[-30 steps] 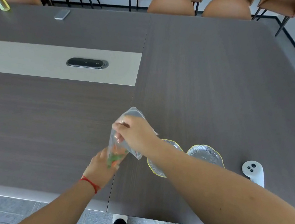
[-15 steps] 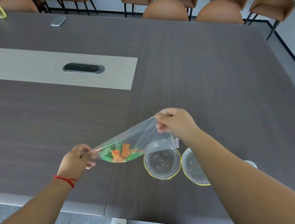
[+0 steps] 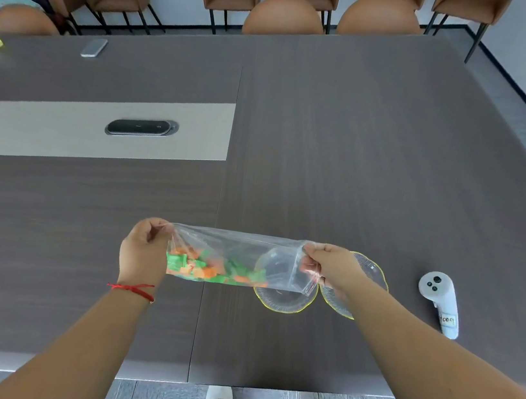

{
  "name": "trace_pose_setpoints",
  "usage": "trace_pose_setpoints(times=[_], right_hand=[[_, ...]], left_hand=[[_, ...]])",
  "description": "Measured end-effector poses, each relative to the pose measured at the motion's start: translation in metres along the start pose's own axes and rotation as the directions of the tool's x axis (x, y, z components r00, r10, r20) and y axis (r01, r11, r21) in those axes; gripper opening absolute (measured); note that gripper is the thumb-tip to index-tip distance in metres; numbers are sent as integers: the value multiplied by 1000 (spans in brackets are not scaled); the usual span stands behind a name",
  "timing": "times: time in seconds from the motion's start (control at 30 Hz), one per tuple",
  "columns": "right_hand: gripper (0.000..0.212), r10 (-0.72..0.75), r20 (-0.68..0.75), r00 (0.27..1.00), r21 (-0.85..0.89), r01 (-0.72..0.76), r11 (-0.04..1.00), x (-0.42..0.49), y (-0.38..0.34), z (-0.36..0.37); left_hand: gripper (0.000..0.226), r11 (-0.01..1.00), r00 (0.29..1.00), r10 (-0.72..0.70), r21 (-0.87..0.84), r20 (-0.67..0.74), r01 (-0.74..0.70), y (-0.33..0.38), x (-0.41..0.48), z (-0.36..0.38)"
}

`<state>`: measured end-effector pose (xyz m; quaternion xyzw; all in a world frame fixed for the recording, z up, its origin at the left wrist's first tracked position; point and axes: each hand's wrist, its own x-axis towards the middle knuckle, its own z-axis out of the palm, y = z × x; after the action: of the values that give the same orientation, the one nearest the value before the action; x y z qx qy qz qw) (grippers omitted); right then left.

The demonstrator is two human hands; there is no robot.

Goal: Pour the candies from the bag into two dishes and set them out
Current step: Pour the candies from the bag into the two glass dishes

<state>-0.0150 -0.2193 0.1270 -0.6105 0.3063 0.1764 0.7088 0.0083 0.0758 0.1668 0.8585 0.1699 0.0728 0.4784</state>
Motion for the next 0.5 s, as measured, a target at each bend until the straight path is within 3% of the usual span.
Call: trace_pose_setpoints(times=[0.2, 0.5], right_hand=[[23, 14, -25, 1000, -5, -14, 1000, 1, 14, 0], [9, 10, -88, 996, 13, -9, 1000, 8, 17, -2]], left_hand=[[16, 1000, 999, -23, -16, 49, 24, 2, 5, 6], [10, 998, 998, 61, -6, 35, -61, 18, -3, 5]])
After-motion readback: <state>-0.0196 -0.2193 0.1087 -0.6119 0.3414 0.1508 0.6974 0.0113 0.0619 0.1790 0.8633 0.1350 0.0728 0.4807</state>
